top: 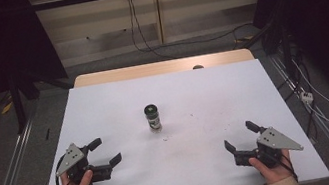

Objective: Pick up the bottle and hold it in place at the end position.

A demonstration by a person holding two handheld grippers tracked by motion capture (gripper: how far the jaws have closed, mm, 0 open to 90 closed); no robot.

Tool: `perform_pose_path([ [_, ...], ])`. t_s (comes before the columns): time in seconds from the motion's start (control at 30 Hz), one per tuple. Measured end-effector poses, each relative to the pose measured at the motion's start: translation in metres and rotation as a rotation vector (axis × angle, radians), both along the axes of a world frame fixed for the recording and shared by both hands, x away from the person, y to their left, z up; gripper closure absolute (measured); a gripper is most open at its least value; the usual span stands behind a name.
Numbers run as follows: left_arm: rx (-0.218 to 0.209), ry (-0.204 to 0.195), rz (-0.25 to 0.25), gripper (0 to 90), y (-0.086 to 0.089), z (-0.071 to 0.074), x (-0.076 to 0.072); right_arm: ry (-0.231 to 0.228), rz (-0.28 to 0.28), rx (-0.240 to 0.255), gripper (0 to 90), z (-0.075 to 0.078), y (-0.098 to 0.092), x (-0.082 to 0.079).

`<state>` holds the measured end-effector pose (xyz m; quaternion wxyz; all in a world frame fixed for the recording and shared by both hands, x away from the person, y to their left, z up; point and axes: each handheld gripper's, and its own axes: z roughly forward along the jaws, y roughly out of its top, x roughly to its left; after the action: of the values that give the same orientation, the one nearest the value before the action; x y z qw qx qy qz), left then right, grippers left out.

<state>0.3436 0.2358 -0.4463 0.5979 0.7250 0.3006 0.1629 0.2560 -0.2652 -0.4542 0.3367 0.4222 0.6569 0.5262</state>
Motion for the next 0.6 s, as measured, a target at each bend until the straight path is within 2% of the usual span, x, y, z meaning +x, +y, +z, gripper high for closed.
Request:
perform_pose_path([
  [0.37, -0.009, 0.003, -0.01, 3.7, -0.014, 0.002, 0.007, -0.002, -0.005, 0.002, 2.7, 0.001, 0.001, 0.0],
  [0.6, -0.003, -0.002, -0.02, 3.8, -0.033, 0.005, 0.014, 0.0, -0.004, 0.005, 3.0, 0.001, 0.0, -0.001],
])
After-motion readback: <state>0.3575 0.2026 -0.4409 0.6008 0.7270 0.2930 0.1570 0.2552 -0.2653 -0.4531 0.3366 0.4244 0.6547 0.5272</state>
